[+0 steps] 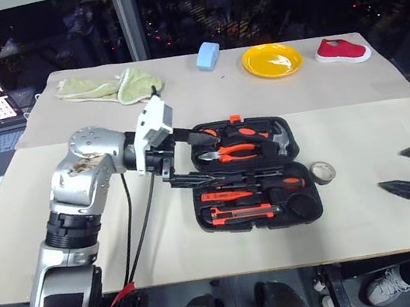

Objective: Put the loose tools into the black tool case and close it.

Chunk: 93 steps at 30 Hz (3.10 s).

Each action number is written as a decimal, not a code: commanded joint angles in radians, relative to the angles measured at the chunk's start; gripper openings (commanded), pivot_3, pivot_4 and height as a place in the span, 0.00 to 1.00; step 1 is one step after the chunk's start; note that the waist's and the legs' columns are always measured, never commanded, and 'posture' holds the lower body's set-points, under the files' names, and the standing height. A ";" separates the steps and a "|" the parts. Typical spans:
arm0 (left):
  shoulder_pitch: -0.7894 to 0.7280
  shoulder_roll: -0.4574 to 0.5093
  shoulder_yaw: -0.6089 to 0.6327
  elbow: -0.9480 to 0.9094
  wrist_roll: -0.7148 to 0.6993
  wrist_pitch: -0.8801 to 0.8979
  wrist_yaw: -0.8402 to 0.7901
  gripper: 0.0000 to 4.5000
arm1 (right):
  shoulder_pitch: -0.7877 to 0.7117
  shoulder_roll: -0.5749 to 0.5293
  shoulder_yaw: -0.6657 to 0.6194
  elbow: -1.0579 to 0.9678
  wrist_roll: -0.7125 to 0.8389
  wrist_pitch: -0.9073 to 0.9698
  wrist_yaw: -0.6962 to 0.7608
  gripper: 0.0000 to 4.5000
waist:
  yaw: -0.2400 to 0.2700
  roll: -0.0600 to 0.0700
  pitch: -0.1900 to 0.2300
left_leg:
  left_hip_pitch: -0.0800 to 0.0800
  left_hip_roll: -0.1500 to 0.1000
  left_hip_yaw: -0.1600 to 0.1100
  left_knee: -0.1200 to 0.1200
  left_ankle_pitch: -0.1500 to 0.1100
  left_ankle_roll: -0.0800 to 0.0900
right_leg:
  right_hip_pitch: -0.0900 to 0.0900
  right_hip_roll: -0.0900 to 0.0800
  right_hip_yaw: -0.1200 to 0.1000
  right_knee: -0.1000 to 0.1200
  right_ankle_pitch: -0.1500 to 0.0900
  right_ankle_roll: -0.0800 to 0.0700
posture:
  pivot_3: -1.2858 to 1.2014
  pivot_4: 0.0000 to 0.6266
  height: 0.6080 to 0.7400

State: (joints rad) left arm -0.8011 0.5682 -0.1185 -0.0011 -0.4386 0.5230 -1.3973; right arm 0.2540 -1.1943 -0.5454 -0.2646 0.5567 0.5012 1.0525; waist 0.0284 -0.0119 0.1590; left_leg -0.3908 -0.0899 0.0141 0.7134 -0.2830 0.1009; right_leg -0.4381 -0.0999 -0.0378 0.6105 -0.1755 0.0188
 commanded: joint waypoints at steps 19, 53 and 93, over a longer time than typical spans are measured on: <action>0.058 0.104 0.011 -0.167 -0.076 0.060 0.041 1.00 | -0.657 0.149 0.625 0.533 -0.394 -0.435 0.278 0.39 | -0.008 0.000 0.003 | -0.002 -0.002 0.000 0.000 -0.001 -0.003 | -0.002 -0.002 -0.002 0.001 0.001 0.000 | 0.52 0.24 0.94; -0.013 0.088 -0.024 -0.120 -0.066 0.019 0.048 1.00 | -0.740 0.272 0.660 0.714 -0.480 -0.423 0.224 0.49 | -0.018 0.001 0.003 | 0.000 -0.002 -0.001 -0.001 0.000 -0.006 | -0.002 -0.001 -0.002 0.001 0.002 -0.002 | 0.52 0.24 0.94; 0.047 0.085 -0.088 -0.196 -0.064 -0.011 0.004 1.00 | -0.414 0.118 0.672 -0.129 -0.351 -0.092 0.179 0.30 | 0.000 0.001 0.005 | 0.000 -0.002 -0.003 0.000 -0.001 -0.007 | 0.000 -0.001 -0.002 0.000 0.002 -0.001 | 0.52 0.24 0.94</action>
State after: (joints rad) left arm -0.7465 0.6477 -0.2177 -0.1684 -0.5036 0.5280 -1.3953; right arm -0.1752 -1.0541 0.1118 -0.3651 0.2097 0.3885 1.2115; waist 0.0287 -0.0110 0.1643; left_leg -0.3904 -0.0919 0.0113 0.7130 -0.2837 0.0944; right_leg -0.4380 -0.1007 -0.0400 0.6106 -0.1738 0.0181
